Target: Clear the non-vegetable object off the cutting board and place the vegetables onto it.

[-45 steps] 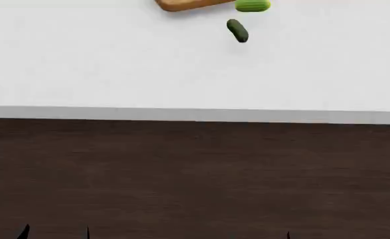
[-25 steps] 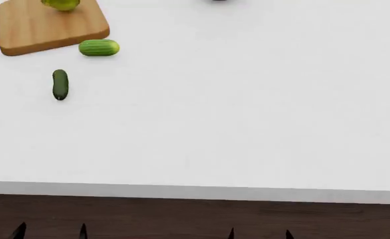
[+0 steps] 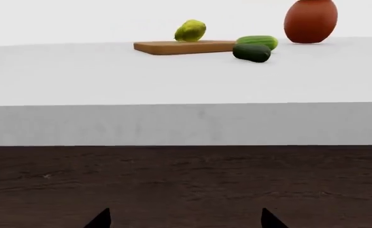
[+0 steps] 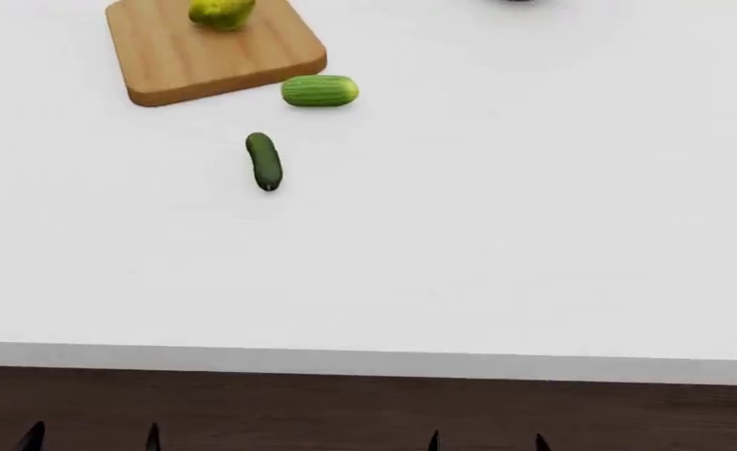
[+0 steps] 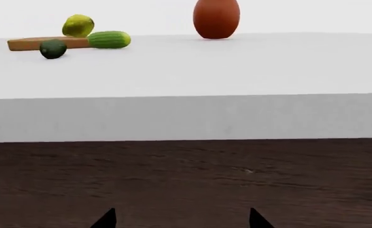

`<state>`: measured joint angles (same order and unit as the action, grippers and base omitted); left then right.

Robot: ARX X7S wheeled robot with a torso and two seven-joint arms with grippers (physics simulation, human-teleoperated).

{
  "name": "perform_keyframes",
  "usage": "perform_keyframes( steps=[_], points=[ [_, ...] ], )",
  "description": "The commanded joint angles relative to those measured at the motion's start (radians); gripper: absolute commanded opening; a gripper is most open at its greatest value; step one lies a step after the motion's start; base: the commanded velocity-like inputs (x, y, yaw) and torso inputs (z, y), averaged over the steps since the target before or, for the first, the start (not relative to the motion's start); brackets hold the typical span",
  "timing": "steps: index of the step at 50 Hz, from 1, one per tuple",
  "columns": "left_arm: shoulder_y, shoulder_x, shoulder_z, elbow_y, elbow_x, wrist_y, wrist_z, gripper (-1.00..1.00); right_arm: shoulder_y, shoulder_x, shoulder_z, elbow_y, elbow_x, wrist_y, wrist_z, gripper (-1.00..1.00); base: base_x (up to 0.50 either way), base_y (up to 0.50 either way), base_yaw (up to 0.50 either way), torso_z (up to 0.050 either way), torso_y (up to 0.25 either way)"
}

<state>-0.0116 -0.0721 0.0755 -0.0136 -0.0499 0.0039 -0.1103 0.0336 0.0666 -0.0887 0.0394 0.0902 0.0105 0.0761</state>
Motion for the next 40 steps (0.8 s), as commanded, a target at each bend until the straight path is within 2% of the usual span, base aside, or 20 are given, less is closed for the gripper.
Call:
perform_keyframes(
  steps=[1, 8, 12, 19, 21, 22, 27, 31, 37, 40],
  points=[
    [0.001, 0.004, 0.004, -0.002, 0.000, 0.010, 0.008, 1.00, -0.005, 0.001, 0.004, -0.010, -0.006, -0.002, 0.000, 1.00, 0.00, -0.01, 0.00, 0.000, 0.000],
    [0.010, -0.006, 0.010, 0.027, -0.007, 0.001, -0.009, 1.00, -0.011, 0.011, -0.007, -0.037, -0.017, 0.008, 0.029, 1.00, 0.00, 0.00, 0.00, 0.000, 0.000],
    [0.009, -0.011, -0.002, 0.064, -0.036, -0.041, -0.016, 1.00, -0.015, 0.025, -0.046, -0.086, -0.097, 0.052, 0.064, 1.00, 0.00, 0.00, 0.00, 0.000, 0.000],
    [-0.015, -0.043, -0.013, 0.267, -0.044, -0.165, -0.046, 1.00, -0.012, 0.054, -0.033, -0.304, -0.075, 0.231, 0.062, 1.00, 0.00, 0.00, 0.00, 0.000, 0.000],
    [-0.021, -0.050, -0.015, 0.345, -0.054, -0.224, -0.053, 1.00, -0.003, 0.059, -0.028, -0.373, -0.065, 0.295, 0.061, 1.00, 0.00, 0.00, 0.00, 0.000, 0.000],
    [-0.025, -0.059, -0.002, 0.363, -0.011, -0.243, -0.074, 1.00, 0.003, 0.063, -0.032, -0.400, -0.073, 0.326, 0.066, 1.00, 0.00, 0.00, 0.00, 0.000, 0.000],
    [-0.070, -0.073, -0.025, 0.524, -0.056, -0.419, -0.082, 1.00, 0.055, 0.081, -0.045, -0.538, -0.085, 0.478, 0.063, 1.00, 0.00, 0.00, 0.00, 0.000, 0.000],
    [-0.116, -0.086, -0.046, 0.599, -0.074, -0.517, -0.093, 1.00, 0.115, 0.094, -0.037, -0.630, -0.073, 0.600, 0.055, 1.00, 0.00, 0.00, 0.00, 0.000, 0.000],
    [-0.201, -0.111, -0.076, 0.599, -0.098, -0.597, -0.091, 1.00, 0.224, 0.114, -0.030, -0.719, -0.056, 0.792, 0.035, 1.00, 0.00, 0.00, 0.00, 0.000, 0.000],
    [-0.268, -0.135, -0.091, 0.638, -0.147, -0.694, -0.060, 1.00, 0.292, 0.139, -0.049, -0.768, -0.061, 0.902, 0.022, 1.00, 0.00, 0.00, 0.00, 0.000, 0.000]
  ],
)
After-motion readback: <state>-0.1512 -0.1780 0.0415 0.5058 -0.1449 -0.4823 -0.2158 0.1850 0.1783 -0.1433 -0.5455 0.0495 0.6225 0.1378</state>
